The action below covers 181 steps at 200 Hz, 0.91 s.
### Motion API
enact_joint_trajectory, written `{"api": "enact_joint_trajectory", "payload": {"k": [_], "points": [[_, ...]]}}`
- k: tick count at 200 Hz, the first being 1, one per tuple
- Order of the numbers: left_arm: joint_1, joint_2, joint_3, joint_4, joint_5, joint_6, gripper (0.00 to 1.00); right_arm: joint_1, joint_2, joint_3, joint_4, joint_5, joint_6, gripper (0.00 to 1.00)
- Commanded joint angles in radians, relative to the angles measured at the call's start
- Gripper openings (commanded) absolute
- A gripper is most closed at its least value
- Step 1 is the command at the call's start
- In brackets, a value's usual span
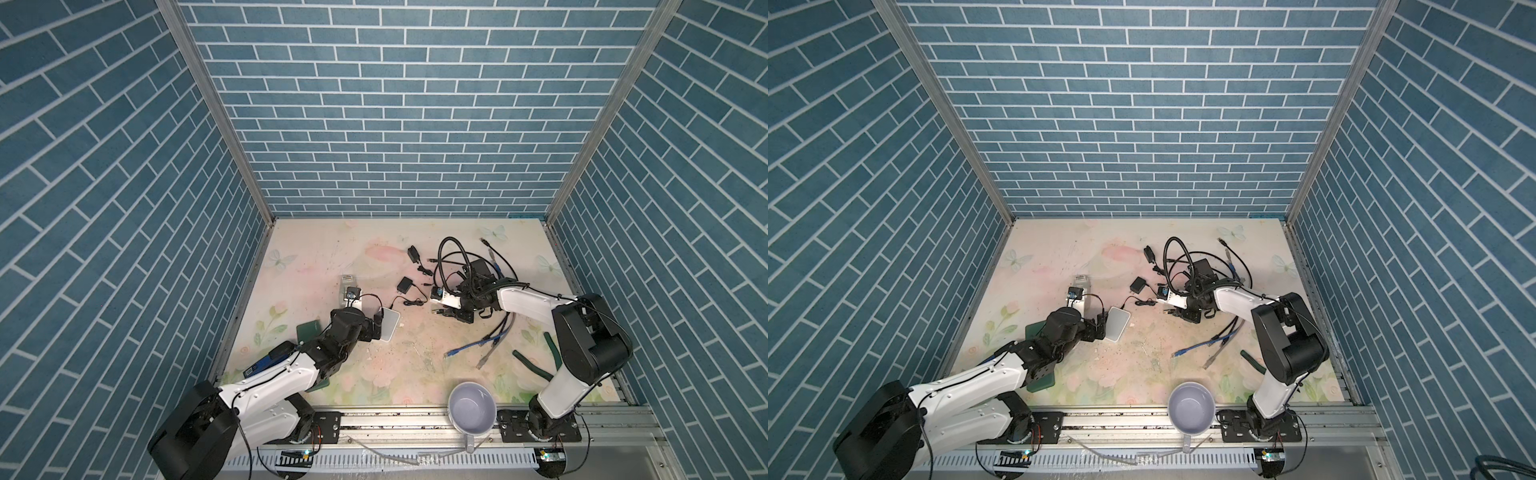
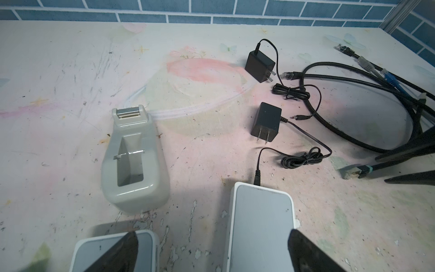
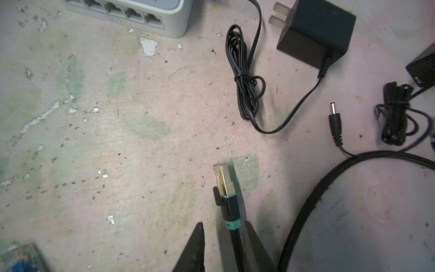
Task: Insert the plug into the switch port
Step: 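Grasp the black ethernet cable's teal-banded plug with the right gripper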
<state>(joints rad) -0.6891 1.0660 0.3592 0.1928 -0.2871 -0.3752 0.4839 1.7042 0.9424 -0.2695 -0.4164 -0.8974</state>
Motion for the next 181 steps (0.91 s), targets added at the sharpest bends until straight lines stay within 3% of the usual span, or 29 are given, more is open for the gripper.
{"api": "enact_joint_trajectory", "payload": {"k": [1,102,181], "points": [[0.008,0.005,-0.003,-0.021,-0.004,-0.008,1.00,-0.003,0.025,0.038,-0.005,-0.013,-0.074,0.29],[0.012,0.099,0.031,0.005,0.048,-0.002,0.99,0.008,0.064,0.051,-0.012,0.049,-0.106,0.28],[0.011,0.090,0.020,0.054,0.121,0.137,0.99,0.007,0.112,0.130,-0.124,0.040,-0.135,0.01]]}}
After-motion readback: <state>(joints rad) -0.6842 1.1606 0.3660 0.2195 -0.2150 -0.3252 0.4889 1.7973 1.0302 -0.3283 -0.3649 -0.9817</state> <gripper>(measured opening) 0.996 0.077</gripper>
